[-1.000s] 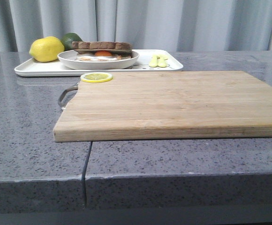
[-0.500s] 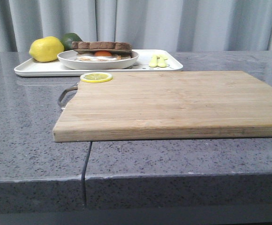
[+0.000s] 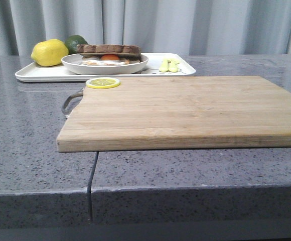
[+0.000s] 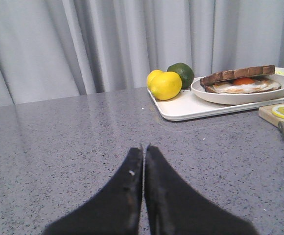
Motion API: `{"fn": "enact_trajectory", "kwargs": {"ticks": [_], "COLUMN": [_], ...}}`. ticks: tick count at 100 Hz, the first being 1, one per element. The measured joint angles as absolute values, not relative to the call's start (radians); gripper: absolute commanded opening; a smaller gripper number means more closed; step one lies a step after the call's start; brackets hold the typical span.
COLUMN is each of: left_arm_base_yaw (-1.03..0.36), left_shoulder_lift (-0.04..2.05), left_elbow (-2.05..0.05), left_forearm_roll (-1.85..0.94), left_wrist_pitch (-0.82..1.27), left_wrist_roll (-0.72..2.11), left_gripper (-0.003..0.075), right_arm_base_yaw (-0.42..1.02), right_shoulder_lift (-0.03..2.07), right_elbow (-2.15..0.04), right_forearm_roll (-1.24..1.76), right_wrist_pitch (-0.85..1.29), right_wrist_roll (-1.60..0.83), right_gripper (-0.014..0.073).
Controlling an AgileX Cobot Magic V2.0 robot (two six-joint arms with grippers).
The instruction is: Place bread and move sandwich to tray
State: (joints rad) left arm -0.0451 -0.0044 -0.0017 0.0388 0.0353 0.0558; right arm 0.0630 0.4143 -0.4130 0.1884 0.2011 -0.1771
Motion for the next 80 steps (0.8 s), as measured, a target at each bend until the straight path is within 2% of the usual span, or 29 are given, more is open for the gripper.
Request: {"fn": "enact_trajectory", "kwargs": {"ticks": [42,80], "left_arm_base_yaw": [-0.045,-0.045], "left_shoulder_lift": [-0.004,-0.004], "left_elbow": [-0.002,-0.002], "left_forearm_roll": [0.039,0.039], "left_wrist_pitch": [0.035,0.035], "left_wrist_roll": [0.056,0.056], "left_gripper": [-0.002,-0.002], "right_arm_base_yaw": [0.063,0.063], "right_shoulder_lift": [0.412,0.216], "right_elbow": [-0.397,-0.148], "right_forearm_roll": [0.185,0.015], "right_wrist_pitch": [0.194,0.083], "right_wrist_roll": [-0.177,-0.026], "right_gripper": [-0.007,-0.007]}}
